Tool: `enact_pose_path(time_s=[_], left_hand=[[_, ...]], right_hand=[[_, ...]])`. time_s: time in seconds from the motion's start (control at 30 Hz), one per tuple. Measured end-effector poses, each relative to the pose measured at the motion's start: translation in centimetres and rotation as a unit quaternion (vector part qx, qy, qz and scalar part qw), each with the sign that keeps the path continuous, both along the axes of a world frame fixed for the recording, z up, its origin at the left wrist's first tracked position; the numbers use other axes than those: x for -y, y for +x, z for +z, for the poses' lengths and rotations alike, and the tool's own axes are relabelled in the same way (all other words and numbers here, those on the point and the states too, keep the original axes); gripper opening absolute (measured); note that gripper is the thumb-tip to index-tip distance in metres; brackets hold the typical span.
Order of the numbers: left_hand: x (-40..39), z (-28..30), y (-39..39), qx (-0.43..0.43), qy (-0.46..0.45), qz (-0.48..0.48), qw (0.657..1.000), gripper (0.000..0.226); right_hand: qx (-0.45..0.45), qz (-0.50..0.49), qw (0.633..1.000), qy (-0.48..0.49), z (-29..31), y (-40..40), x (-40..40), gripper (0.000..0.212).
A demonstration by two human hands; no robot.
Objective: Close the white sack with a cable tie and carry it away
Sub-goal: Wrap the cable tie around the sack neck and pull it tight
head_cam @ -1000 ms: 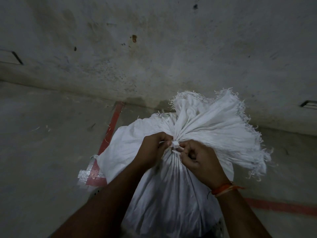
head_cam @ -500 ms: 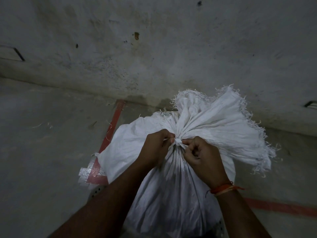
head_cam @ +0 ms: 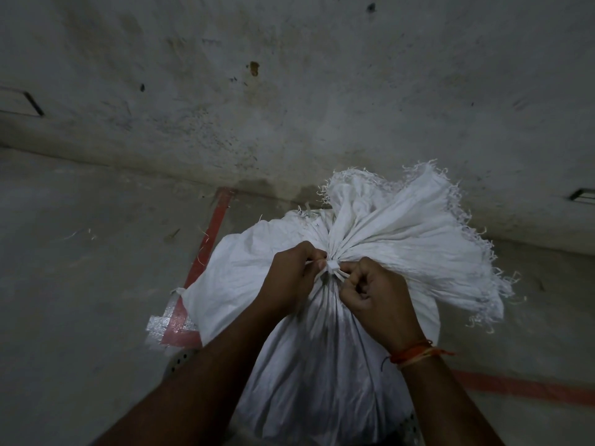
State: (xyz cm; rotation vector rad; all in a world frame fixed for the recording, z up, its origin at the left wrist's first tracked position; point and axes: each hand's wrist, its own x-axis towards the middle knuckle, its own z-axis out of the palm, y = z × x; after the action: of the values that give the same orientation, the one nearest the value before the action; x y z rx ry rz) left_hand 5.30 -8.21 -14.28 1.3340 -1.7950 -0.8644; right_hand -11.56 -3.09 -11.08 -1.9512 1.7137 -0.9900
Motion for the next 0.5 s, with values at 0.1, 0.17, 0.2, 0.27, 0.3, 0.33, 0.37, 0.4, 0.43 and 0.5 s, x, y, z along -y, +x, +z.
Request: enact_pose_path(time_s=[0.1,0.17,0.2,0.27,0.3,0.33,0.37,0.4,0.43,0.5], left_hand=[[-0.02,0.11,-0.01,0.002,0.001,0.005,1.0,0.008],[-0.11,0.24,-0.03,0.0,0.006,0.01,1.0,0.008],[-0.16,0.34,-0.05,0.0,0.01,0.012,1.0,0.008],[-0.17,0.43,-0.11,0.004,0.011,0.013,1.0,0.009],[-0.13,0.41,-0.12,0.006,0.008,0.012,1.0,0.009],[-0.11,0.42,-0.11,0.008,0.004,0.01,1.0,0.009],[-0.1,0.42,-0.06,0.01,-0.001,0.008,1.0,0.009],[-0.06,0.39,-0.02,0.011,-0.006,0.007,1.0,0.009],[-0.04,0.34,0.01,0.011,-0.009,0.005,1.0,0.009],[-0.06,0.34,0.01,0.01,-0.008,0.005,1.0,0.008]], right_hand=[[-0.002,-0.002,1.0,-0.001,-0.07,0.03,0.03,0.016],[-0.004,0.0,1.0,-0.009,-0.07,0.08,0.03,0.017],[-0.006,0.001,1.0,-0.017,-0.15,0.1,0.06,0.018],[-0.01,-0.003,1.0,-0.029,-0.33,0.23,0.17,0.02],[-0.011,-0.01,0.999,-0.029,-0.3,0.37,0.19,0.02],[-0.006,-0.016,1.0,-0.024,-0.22,0.51,0.22,0.021],[0.007,-0.018,1.0,-0.015,-0.06,0.59,0.21,0.021],[0.029,-0.014,0.999,0.0,0.15,0.56,0.18,0.022],[0.057,-0.004,0.998,0.02,0.32,0.43,0.12,0.022],[0.077,0.013,0.996,0.03,0.47,0.06,0.15,0.02]])
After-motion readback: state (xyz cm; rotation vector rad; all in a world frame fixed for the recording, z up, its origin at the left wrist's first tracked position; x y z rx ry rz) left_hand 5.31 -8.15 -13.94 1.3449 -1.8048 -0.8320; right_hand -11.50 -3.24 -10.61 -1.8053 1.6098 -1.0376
